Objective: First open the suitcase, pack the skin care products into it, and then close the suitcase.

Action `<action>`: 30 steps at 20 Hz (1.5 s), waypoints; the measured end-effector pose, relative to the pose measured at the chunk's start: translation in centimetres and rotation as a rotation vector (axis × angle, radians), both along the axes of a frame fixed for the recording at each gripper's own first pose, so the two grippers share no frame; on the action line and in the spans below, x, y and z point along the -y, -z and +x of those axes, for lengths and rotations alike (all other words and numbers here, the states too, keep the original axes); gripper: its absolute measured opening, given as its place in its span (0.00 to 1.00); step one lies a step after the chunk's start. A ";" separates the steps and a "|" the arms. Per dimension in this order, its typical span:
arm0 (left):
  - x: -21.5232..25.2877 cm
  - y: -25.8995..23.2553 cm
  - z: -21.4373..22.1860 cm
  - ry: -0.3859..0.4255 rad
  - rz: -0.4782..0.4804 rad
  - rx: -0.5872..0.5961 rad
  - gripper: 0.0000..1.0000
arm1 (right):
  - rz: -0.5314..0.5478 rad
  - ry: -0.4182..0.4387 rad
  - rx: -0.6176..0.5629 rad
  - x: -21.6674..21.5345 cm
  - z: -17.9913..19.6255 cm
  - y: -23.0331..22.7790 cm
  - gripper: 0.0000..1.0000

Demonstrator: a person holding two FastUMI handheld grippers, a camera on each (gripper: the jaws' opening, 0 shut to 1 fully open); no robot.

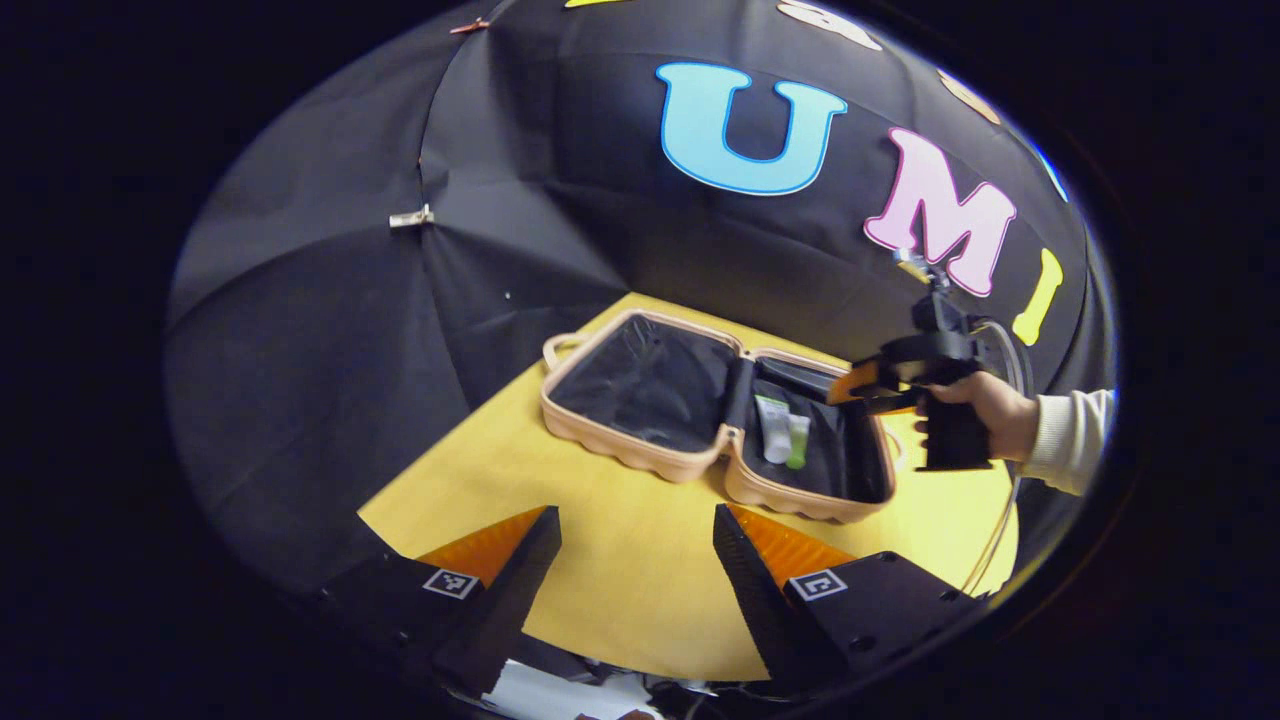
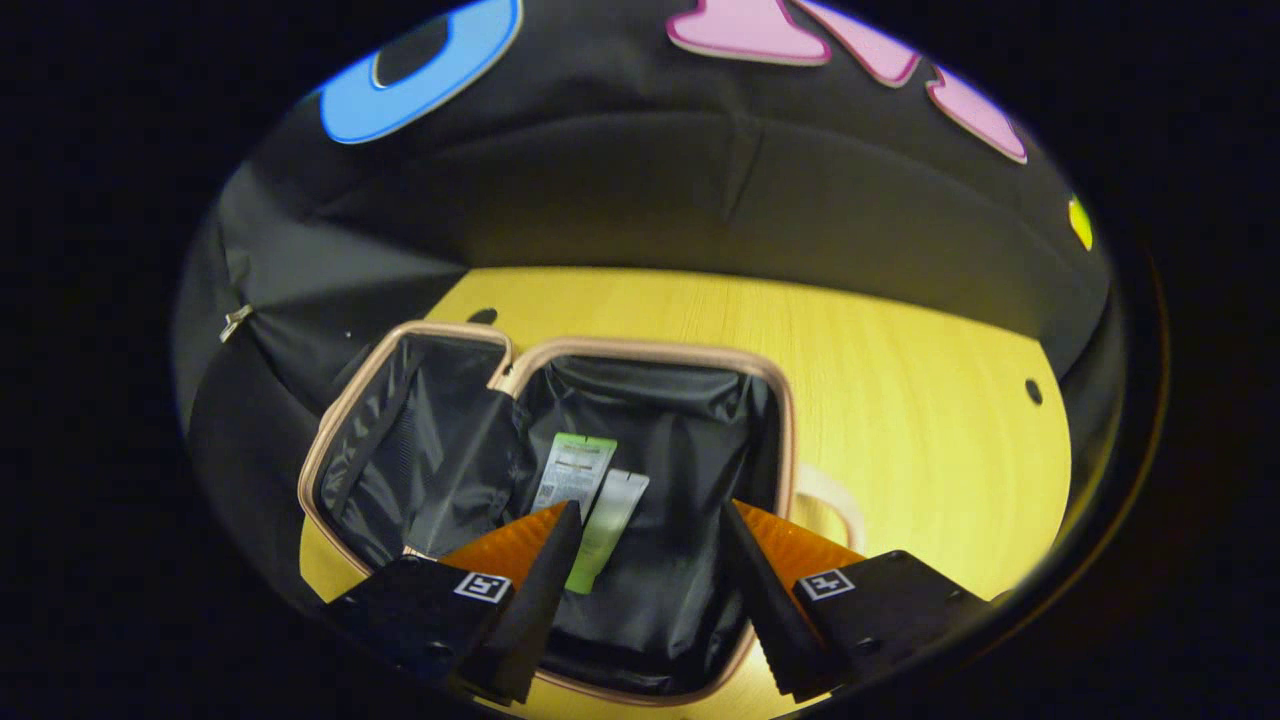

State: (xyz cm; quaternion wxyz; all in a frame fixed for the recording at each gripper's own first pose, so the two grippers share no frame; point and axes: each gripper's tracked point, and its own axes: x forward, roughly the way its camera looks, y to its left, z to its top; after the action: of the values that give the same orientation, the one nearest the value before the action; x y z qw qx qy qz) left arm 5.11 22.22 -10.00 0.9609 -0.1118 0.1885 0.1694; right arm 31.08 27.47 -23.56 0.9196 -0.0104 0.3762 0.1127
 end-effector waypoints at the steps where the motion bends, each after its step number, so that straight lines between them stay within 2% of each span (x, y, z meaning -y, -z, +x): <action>1: -1.5 -0.6 1.0 -0.013 -0.001 0.009 0.96 | 0.010 -0.010 0.029 0.2 -0.2 -1.4 0.88; 4: -6.3 -1.8 4.4 -0.047 -0.043 0.035 0.96 | 0.049 -0.019 0.143 1.9 -0.9 -6.3 0.98; 9: -14.8 -1.7 11.6 -0.073 -0.091 0.004 0.96 | -0.001 -0.002 0.293 8.0 -3.8 -12.3 0.98; 15: -20.7 0.5 20.6 -0.094 -0.251 -0.019 0.95 | -0.048 0.110 0.464 16.3 -10.6 -20.0 0.98; 18: -22.4 3.3 23.3 -0.152 -0.388 -0.060 0.94 | -0.057 0.183 0.470 19.6 -15.0 -20.6 0.98; 21: -23.7 5.7 25.5 -0.221 -0.569 -0.067 0.94 | -0.132 0.289 0.476 25.7 -19.1 -20.4 0.97; 23: -24.0 6.6 25.9 -0.215 -0.637 -0.091 0.90 | -0.167 0.341 0.408 28.5 -21.4 -18.9 0.96; 25: -23.6 7.8 26.5 -0.215 -0.665 -0.119 0.87 | -0.162 0.404 0.375 30.5 -22.6 -18.1 0.97; 26: -23.2 8.0 26.9 -0.203 -0.689 -0.118 0.78 | -0.154 0.427 0.372 31.1 -23.0 -18.1 0.97; 27: -22.7 8.2 27.4 -0.200 -0.709 -0.109 0.76 | -0.152 0.442 0.366 31.4 -23.4 -17.9 0.97; 29: -22.0 8.3 28.1 -0.191 -0.740 -0.094 0.66 | -0.151 0.445 0.357 31.4 -24.0 -17.3 0.97; 30: -21.8 8.6 28.2 -0.188 -0.740 -0.094 0.43 | -0.144 0.439 0.344 31.1 -24.3 -16.9 0.97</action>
State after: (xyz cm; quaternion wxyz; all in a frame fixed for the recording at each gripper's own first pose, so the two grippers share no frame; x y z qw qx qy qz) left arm 33.29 44.02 -18.60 0.8262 -0.4597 0.2698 0.1822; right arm 6.76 -3.67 -6.67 0.9692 -0.0127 0.2148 -0.1196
